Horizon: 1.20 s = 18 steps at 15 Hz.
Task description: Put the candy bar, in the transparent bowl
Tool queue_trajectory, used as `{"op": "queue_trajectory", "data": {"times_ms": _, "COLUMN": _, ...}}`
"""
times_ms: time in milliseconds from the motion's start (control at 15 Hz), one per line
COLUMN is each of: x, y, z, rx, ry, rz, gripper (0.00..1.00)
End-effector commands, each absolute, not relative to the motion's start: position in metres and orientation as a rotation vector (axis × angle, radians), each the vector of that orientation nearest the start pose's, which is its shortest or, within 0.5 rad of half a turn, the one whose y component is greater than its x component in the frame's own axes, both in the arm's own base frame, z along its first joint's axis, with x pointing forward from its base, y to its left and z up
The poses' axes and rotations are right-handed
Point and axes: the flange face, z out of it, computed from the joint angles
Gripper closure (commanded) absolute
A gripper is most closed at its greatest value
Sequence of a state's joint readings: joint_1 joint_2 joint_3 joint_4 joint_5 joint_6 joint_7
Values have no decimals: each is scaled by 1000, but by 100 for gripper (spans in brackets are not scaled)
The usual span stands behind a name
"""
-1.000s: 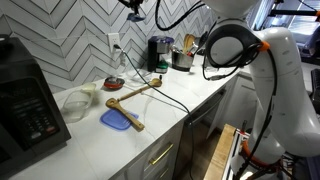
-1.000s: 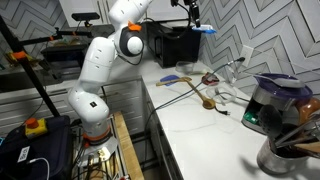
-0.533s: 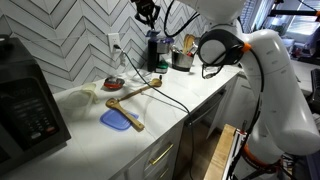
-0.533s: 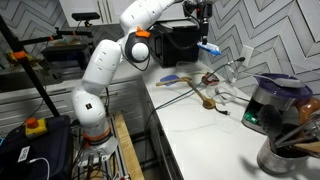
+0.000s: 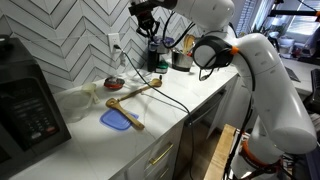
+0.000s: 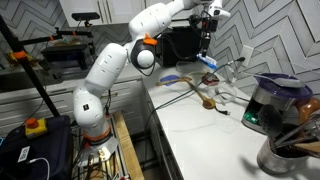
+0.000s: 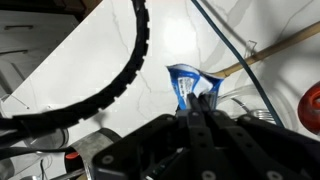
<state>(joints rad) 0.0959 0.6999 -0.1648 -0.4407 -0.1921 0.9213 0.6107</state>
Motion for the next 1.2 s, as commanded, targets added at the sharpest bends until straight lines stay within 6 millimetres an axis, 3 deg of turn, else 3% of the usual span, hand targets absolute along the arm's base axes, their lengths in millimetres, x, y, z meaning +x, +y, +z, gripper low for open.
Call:
{"op": "queue_trajectory", "data": {"times_ms": 0, "x": 648, "y": -18, "z": 647, "rx": -3255, "ry": 1188, "rz": 102, "gripper": 100}}
{"op": "queue_trajectory", "data": {"times_ms": 200, "x": 668, "y": -45, "z": 657, "rx": -3335, "ry": 958, "rz": -140, "gripper": 100}}
{"op": "queue_trajectory", "data": {"times_ms": 467, "x": 694, "y": -76, "z": 663, "rx": -3295, "ry": 655, "rz": -411, "gripper": 100}}
{"op": "queue_trajectory", "data": {"times_ms": 800, "x": 706, "y": -75, "z": 627, "rx": -3346, "ry": 516, "rz": -256, "gripper": 100}}
{"op": "queue_trajectory", "data": {"times_ms": 1067, "x": 707, "y": -65, "z": 607, "rx": -3371, "ry": 539, "rz": -141, "gripper": 100}}
{"op": "queue_trajectory", "data": {"times_ms": 1133, "x": 707, "y": -63, "z": 602, "rx": -3373, "ry": 540, "rz": -100, "gripper": 74}}
